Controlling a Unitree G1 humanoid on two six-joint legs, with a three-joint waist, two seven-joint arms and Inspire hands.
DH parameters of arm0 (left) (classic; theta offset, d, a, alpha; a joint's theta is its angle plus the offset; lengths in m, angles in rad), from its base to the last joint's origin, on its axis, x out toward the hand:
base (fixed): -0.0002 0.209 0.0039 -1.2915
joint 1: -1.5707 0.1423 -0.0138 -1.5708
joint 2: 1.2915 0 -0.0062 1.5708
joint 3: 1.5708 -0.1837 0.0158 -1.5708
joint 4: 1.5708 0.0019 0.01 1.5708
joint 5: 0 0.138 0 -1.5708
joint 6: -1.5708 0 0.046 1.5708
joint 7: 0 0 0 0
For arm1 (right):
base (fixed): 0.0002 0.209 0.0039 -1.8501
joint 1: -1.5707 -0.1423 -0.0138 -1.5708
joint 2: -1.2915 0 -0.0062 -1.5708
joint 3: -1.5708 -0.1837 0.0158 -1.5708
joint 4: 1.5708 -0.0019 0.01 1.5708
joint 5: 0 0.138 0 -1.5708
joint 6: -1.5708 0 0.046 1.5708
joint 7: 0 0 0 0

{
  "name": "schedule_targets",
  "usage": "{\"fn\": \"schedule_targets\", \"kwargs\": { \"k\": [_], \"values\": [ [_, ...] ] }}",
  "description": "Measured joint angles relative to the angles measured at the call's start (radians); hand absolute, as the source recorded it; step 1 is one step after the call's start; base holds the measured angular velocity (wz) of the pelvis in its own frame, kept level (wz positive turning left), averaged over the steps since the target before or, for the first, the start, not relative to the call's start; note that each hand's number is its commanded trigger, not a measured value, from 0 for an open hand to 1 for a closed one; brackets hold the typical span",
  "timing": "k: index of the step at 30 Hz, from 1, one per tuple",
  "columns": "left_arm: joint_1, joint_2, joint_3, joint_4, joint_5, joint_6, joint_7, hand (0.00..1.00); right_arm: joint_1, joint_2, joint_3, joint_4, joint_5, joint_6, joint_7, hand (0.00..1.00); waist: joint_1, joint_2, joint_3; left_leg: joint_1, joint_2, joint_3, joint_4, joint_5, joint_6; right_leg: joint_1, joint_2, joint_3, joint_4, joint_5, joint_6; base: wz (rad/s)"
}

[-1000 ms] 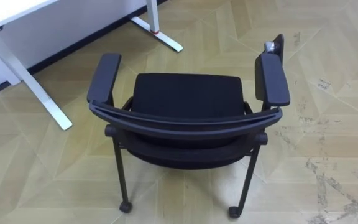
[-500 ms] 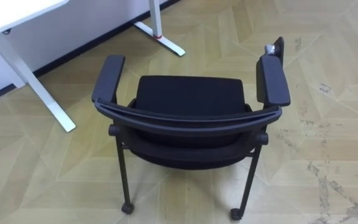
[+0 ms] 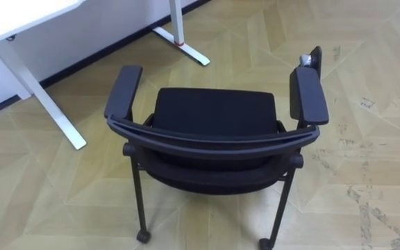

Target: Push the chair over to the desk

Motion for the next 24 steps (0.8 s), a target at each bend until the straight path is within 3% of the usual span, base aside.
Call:
{"fn": "schedule_targets", "kwargs": {
  "k": [4, 9, 12, 17, 20, 24],
  "values": [
    [-0.035, 0.045, 0.032, -0.034, 0.064, 0.011, 0.076, 0.00, 0.002, -0.016, -0.016, 0.002, 0.000, 0.008, -0.006, 0.00, -0.005, 0.013, 0.0008, 0.001, -0.001, -0.001, 0.006, -0.001, 0.002, 0.003, 0.000, 0.005, 0.001, -0.001, 0.001, 0.00],
    [-0.085, 0.109, 0.079, -0.101, 0.160, 0.002, 0.225, 0.00, 0.014, -0.065, -0.039, 0.005, -0.013, 0.008, -0.015, 0.00, -0.007, 0.044, -0.0105, 0.001, -0.004, -0.002, 0.008, 0.000, 0.002, 0.002, -0.001, 0.012, 0.002, 0.000, 0.003, -0.01],
    [-0.096, 0.113, 0.086, -0.182, 0.242, 0.006, 0.276, 0.00, 0.013, -0.069, -0.039, 0.006, -0.012, 0.017, -0.015, 0.00, -0.007, 0.062, -0.0108, -0.003, -0.004, -0.003, 0.009, 0.000, 0.002, 0.000, 0.000, 0.011, 0.002, 0.000, 0.003, 0.00],
    [-0.096, 0.122, 0.086, -0.354, 0.325, 0.007, 0.339, 0.00, 0.005, -0.072, -0.038, 0.005, -0.010, 0.029, -0.014, 0.00, -0.007, 0.070, -0.0154, -0.004, -0.004, -0.009, 0.000, 0.000, 0.002, -0.001, 0.000, 0.005, 0.000, 0.000, 0.003, 0.02],
    [-0.114, 0.128, 0.085, -0.430, 0.365, 0.005, 0.386, 0.00, 0.001, -0.074, -0.037, 0.006, -0.008, 0.029, -0.014, 0.00, -0.008, 0.068, -0.0141, -0.007, -0.005, -0.011, -0.001, 0.000, 0.002, 0.000, 0.000, 0.004, 0.002, 0.000, 0.003, 0.01],
    [-0.166, 0.128, 0.084, -0.484, 0.482, 0.007, 0.424, 0.00, 0.000, -0.074, -0.037, 0.006, -0.010, 0.030, -0.007, 0.00, -0.010, 0.052, -0.0040, -0.006, -0.006, -0.021, -0.002, 0.000, 0.002, 0.003, 0.000, 0.005, 0.001, 0.000, 0.003, 0.06]
  ]
}}
